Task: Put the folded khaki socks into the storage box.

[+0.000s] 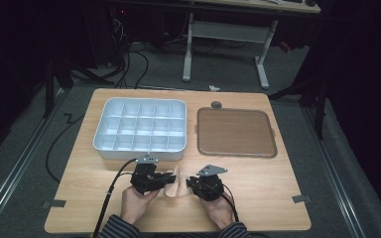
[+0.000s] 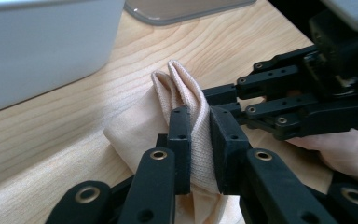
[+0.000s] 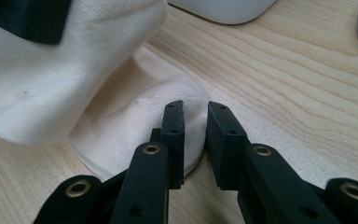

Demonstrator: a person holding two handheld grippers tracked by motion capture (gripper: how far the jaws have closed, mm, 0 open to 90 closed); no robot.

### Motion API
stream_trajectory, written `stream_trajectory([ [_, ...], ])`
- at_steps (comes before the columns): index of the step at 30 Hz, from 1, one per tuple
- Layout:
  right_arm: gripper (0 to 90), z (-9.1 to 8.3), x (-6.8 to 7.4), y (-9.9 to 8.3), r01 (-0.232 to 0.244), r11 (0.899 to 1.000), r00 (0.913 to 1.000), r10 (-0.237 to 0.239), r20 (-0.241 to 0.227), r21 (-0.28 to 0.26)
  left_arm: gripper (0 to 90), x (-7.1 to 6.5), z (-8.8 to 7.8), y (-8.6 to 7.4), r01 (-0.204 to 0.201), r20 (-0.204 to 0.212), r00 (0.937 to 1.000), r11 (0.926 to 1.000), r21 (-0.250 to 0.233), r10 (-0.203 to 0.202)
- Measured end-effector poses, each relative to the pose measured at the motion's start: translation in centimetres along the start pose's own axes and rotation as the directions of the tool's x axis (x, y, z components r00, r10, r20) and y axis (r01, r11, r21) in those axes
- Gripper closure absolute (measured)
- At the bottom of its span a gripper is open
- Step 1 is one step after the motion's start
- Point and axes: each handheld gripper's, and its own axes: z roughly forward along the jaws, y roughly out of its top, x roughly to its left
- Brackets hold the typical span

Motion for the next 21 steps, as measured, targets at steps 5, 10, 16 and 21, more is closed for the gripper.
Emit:
stream_trajectory([
  [5,77.4,0.0,0.0,0.0,0.003,1.000,1.0000,-0.003,0.000,0.000,78.2,0.2,0.8,-0.1,0.004,-0.007,1.0000,0.9997,0.023,-0.004],
  [10,77.4,0.0,0.0,0.0,0.004,1.000,1.0000,-0.004,-0.001,0.002,77.1,0.2,1.4,-0.1,0.010,-0.005,0.9999,0.9995,0.032,-0.010],
  [16,77.4,0.0,0.0,0.0,0.004,1.000,1.0000,-0.004,-0.001,0.002,75.8,0.2,1.7,-0.1,0.010,-0.001,0.9999,0.9994,0.032,-0.010],
  [21,77.3,0.0,0.0,0.0,0.003,1.000,1.0000,-0.003,-0.002,0.000,71.2,0.2,2.0,-0.1,-0.003,-0.011,0.9999,0.9991,0.042,0.004],
])
